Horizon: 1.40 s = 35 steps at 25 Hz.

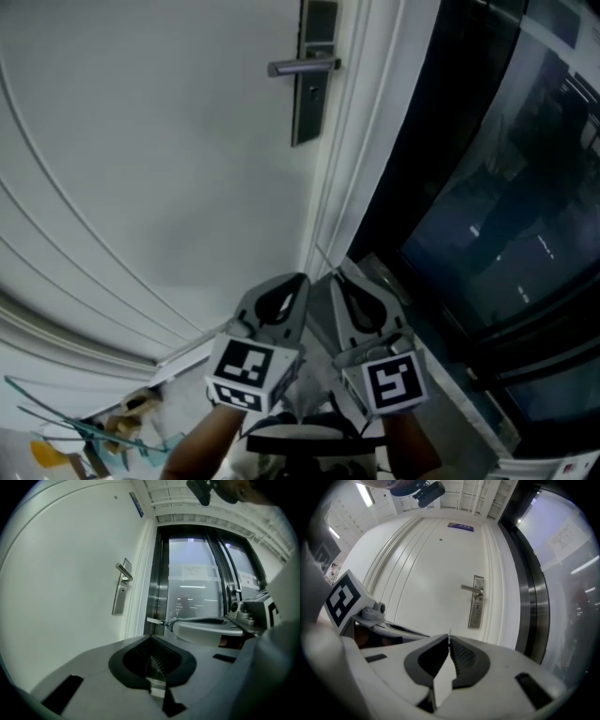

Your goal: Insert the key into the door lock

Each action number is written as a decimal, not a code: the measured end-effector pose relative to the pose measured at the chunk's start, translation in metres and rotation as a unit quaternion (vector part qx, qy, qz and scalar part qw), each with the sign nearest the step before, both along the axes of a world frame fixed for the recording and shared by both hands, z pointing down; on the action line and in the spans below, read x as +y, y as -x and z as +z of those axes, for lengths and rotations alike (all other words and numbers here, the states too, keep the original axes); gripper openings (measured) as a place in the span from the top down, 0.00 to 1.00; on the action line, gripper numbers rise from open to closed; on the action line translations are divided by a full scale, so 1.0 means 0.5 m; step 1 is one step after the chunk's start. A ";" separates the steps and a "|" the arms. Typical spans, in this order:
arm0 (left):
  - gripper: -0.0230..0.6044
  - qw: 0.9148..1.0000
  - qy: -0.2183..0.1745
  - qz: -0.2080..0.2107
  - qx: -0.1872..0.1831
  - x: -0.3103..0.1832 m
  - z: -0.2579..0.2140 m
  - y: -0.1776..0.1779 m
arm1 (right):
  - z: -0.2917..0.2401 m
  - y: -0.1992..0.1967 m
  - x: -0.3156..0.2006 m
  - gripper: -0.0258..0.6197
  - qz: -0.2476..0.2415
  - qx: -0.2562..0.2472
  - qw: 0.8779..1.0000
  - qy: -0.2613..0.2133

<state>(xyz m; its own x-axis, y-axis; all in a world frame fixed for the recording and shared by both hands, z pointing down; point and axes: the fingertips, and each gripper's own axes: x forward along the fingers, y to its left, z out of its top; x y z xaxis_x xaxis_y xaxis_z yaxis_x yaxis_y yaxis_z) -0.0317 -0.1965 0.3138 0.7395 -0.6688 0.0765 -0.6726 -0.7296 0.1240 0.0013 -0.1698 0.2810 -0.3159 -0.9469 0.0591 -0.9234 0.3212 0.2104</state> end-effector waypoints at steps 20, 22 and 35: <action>0.95 0.998 -0.028 -0.060 -0.001 -0.223 -0.071 -0.081 | -0.137 -0.094 -0.268 0.93 -0.058 0.314 0.935 -0.153; 0.95 0.997 -0.029 -0.069 -0.004 -0.242 -0.080 -0.095 | -0.147 -0.099 -0.297 0.93 -0.069 0.342 0.922 -0.165; 0.95 0.993 -0.043 -0.110 -0.012 -0.309 -0.099 -0.129 | -0.206 -0.107 -0.432 0.93 -0.073 0.523 0.819 -0.223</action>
<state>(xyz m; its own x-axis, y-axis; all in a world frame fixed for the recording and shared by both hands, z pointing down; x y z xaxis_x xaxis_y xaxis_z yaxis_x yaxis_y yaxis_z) 0.0326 -0.3508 0.2641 0.5734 -0.8188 0.0282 -0.8189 -0.5717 0.0508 0.0548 -0.3859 0.1781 -0.4260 -0.9043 0.0285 -0.1205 0.0879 0.9888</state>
